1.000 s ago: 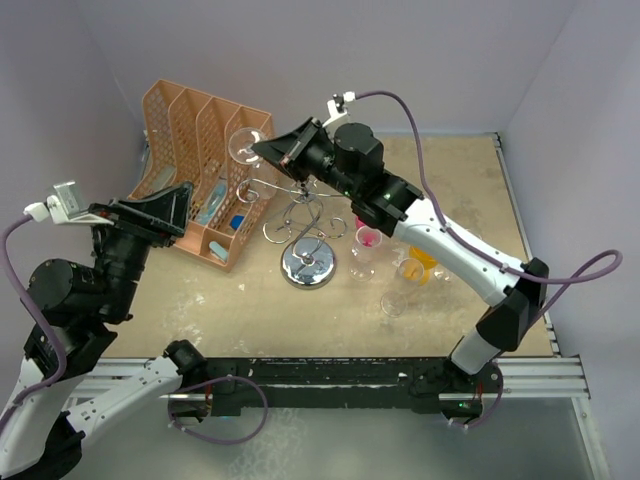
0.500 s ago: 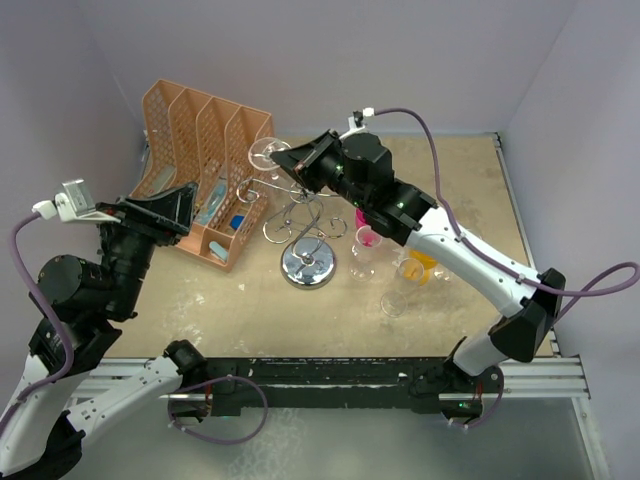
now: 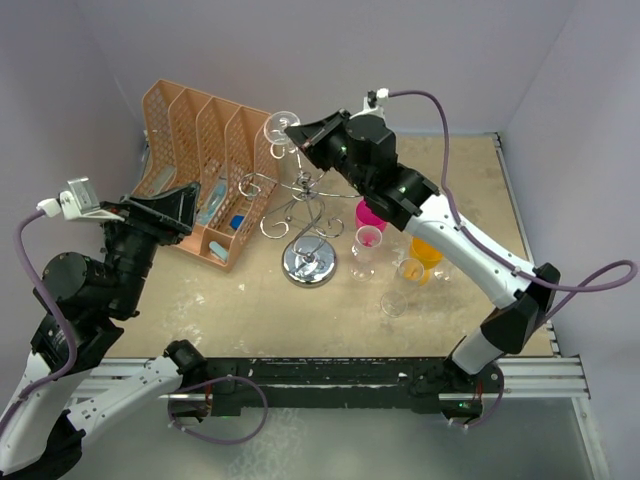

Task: Place the wine glass upside down on the wine glass rack

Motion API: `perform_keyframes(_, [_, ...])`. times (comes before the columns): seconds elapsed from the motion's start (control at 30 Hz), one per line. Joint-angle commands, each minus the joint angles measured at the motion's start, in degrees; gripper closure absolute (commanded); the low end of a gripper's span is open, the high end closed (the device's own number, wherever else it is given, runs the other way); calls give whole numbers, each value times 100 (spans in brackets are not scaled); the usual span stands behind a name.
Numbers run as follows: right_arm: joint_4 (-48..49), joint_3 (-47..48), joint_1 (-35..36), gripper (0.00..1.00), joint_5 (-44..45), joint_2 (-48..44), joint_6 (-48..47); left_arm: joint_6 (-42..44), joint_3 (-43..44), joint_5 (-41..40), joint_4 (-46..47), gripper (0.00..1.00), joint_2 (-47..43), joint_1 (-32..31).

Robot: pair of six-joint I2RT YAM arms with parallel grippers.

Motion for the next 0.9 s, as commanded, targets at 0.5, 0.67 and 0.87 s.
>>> perform_keyframes(0.5, [686, 1004, -184, 94, -762, 767, -1225, -144, -68, -111, -14, 49, 59, -3])
perform_keyframes(0.67, [595, 877, -203, 87, -989, 729, -1350, -144, -57, -150, -53, 49, 25, 2])
perform_keyframes(0.87, [319, 982, -222, 86, -1145, 818, -1951, -103, -57, -191, -111, 50, 23, -1])
